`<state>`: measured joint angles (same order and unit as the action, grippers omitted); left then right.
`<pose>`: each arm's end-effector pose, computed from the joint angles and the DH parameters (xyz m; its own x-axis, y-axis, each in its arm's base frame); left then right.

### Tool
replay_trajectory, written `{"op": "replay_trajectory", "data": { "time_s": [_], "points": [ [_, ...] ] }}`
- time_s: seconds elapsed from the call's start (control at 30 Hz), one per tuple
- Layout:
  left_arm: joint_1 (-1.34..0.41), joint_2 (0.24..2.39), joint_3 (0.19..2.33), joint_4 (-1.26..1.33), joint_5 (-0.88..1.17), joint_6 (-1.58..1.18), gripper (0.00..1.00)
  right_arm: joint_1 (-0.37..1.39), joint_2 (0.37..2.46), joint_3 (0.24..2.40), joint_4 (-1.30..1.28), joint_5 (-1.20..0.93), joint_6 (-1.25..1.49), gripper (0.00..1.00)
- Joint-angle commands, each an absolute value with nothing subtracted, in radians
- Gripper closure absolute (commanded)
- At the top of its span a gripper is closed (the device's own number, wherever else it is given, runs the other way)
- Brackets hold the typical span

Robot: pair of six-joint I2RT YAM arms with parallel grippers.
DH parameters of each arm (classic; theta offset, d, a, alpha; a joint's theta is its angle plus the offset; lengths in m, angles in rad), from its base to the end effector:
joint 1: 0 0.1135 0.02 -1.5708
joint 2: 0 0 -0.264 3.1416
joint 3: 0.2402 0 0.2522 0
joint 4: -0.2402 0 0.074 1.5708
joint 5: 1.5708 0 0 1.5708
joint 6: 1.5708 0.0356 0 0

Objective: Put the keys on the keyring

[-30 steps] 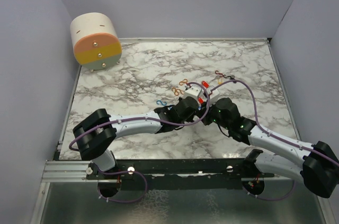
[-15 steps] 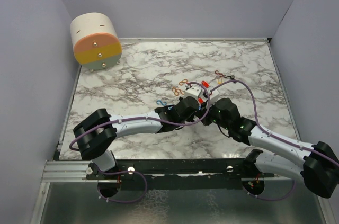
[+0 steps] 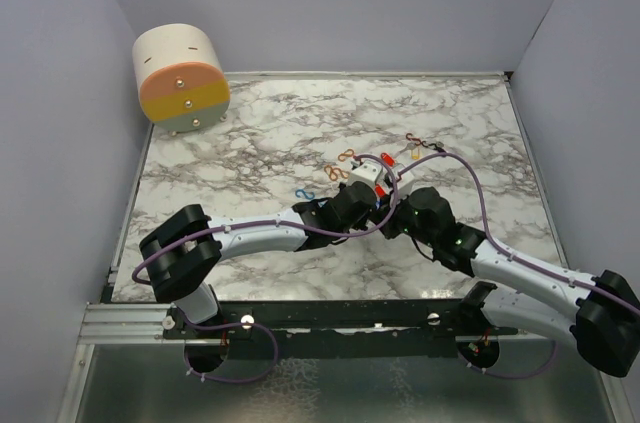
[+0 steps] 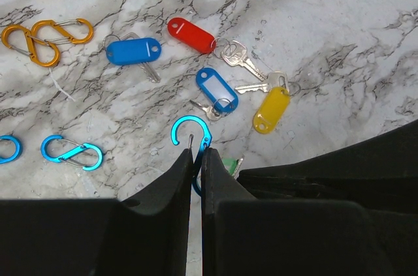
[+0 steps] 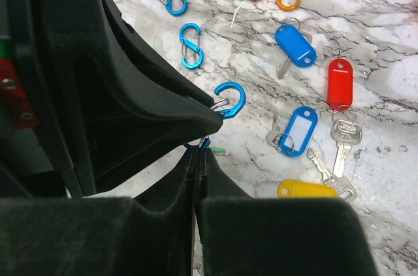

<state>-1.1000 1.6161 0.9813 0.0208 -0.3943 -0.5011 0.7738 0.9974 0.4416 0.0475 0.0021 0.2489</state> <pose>0.1719 -0.3076 0.2187 -0.5561 0.1147 -0.8232 0.4712 0.8594 -0.1985 0.1519 0.1483 0.2037 -0.5092 -0.1531 -0.8469 -0.5903 0.7783 0.2142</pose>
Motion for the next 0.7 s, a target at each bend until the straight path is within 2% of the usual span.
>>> {"op": "replay_trajectory", "data": {
  "time_s": [0.0, 0.67],
  "points": [
    [-1.107, 1.621, 1.013, 0.031, -0.418, -0.494, 1.00, 0.787, 0.978, 0.432, 0.082, -0.026, 0.242, 0.99],
    [-1.106, 1.624, 1.018, 0.029, -0.446, -0.483, 1.00, 0.797, 0.952, 0.416, 0.072, -0.031, 0.250, 0.99]
  ]
}}
